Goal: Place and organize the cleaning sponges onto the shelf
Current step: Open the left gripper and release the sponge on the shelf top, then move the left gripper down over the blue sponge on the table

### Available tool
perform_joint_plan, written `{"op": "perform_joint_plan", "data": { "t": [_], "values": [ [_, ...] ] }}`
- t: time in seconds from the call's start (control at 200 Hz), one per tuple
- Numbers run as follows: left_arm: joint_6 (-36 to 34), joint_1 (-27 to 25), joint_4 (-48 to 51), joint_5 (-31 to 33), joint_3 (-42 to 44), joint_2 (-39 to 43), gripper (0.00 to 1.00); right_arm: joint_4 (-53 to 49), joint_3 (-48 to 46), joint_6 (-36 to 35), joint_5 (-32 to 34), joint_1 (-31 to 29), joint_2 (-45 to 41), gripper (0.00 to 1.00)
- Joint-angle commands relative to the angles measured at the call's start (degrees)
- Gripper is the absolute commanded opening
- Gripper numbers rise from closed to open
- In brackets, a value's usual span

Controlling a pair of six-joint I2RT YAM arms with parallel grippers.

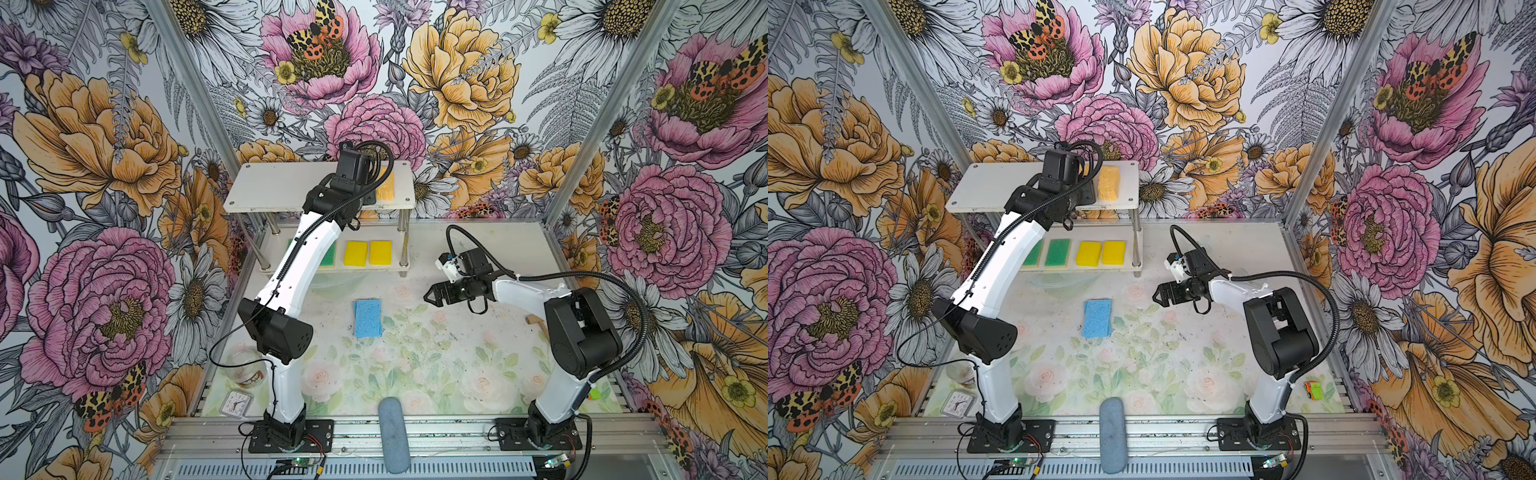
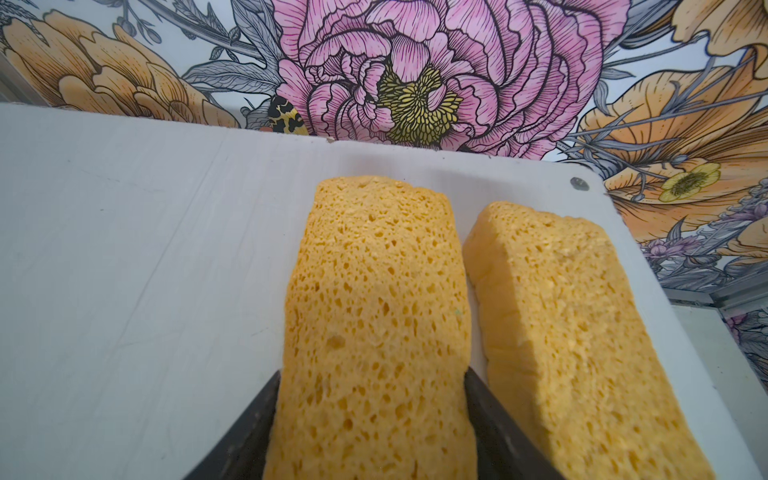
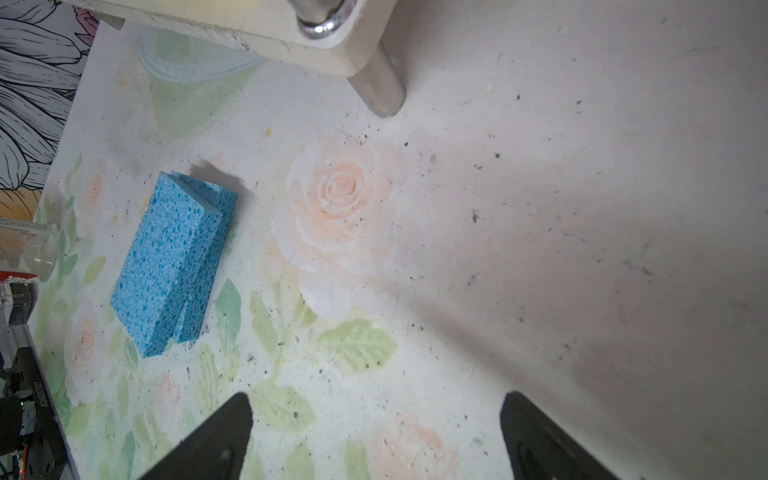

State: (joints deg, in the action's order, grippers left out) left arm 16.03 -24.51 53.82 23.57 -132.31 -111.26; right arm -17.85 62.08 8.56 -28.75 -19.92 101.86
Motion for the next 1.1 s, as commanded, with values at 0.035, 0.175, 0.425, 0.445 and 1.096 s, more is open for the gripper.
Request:
{"op": "perform_joint_plan", "data": {
  "t": [0.035, 0.175, 0.425, 0.445, 1.096],
  "values": [
    [1.49, 0.6, -0.21, 0.7, 0.56, 0.7, 0.66, 0.74, -0.33, 0.05, -0.6, -0.38, -0.26, 0.95],
    [1.8, 0.56, -0.3, -0.5, 0.0, 0.92, 0.71, 0.68, -0.47, 0.0, -0.59, -0.31, -0.41, 0.95],
    [2.1, 0.47, -0.3, -0.81, -0.94, 2.0, 0.75, 0.79, -0.44, -0.1, -0.61, -0.34, -0.53, 0.95],
    [2.08, 0.59, -0.31, -0.73, -0.93, 2.13, 0.75, 0.8, -0.48, -0.05, -0.6, -0.37, -0.53, 0.95],
    [3.83, -8.27, -3.49, 4.11, 29.04, 27.83, 0.99, 0.71, 0.45, 0.06, -0.91, -0.29, -1.89, 0.96]
  ]
}}
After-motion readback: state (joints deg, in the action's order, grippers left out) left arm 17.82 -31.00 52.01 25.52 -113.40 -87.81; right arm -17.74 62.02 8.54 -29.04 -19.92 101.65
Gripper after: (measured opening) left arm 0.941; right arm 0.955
